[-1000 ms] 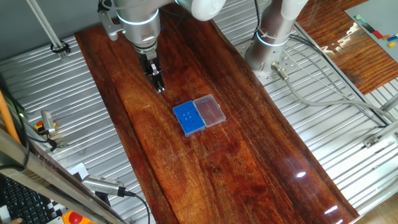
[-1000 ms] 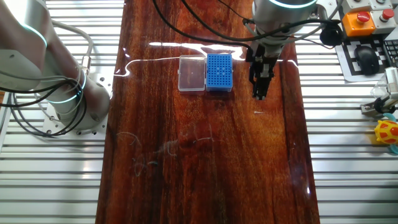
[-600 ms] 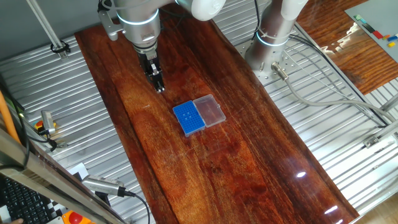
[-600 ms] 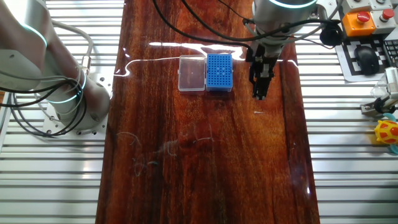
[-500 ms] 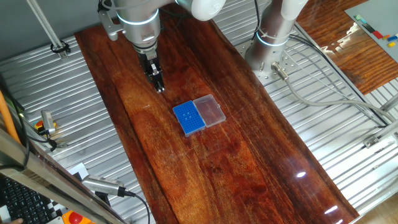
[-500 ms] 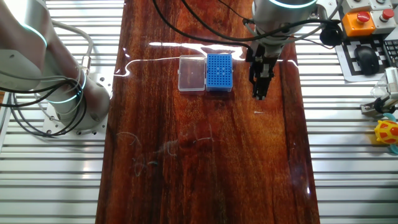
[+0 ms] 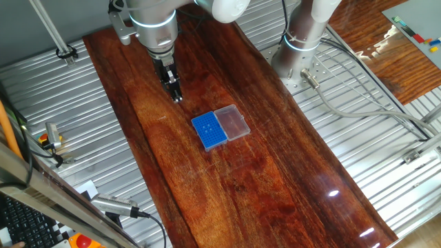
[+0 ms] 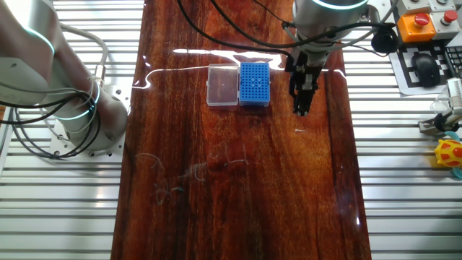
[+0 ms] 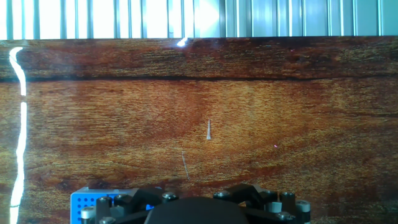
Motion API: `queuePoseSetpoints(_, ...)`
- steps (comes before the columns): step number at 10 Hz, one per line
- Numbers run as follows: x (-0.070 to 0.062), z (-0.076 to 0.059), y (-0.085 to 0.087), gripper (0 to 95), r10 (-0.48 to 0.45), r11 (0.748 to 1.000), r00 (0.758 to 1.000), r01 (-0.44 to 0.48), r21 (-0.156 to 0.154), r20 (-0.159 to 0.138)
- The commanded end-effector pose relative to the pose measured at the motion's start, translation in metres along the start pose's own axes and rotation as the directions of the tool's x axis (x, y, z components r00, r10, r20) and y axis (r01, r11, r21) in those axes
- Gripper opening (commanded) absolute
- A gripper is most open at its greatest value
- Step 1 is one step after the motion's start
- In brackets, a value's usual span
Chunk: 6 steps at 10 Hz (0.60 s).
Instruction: Insert a small pipette tip into the holder for small pipette tips
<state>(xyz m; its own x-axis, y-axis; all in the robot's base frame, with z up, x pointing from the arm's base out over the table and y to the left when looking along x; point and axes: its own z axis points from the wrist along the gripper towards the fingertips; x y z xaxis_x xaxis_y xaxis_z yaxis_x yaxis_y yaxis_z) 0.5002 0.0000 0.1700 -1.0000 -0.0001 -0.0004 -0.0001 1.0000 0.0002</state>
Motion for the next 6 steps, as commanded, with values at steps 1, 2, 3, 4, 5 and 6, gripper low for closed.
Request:
queuePoseSetpoints(1, 0.0002, 0.0000, 0.0000, 95.0, 0.000, 1.000, 1.000, 0.000, 0.000, 0.000)
queuePoseSetpoints(2, 0.0002, 0.0000, 0.0000, 0.0, -0.020, 0.999, 1.000, 0.021, -0.025, 0.019)
queuePoseSetpoints(3, 0.0002, 0.0000, 0.0000, 0.0, -0.020, 1.000, 1.000, 0.021, -0.019, 0.017)
queuePoseSetpoints(4, 0.0002, 0.0000, 0.0000, 0.0, -0.020, 1.000, 1.000, 0.021, -0.019, 0.017)
queuePoseSetpoints(5, 0.0002, 0.0000, 0.0000, 0.0, -0.020, 1.000, 1.000, 0.021, -0.019, 0.017)
queuePoseSetpoints(6, 0.0002, 0.0000, 0.0000, 0.0, -0.020, 1.000, 1.000, 0.021, -0.019, 0.017)
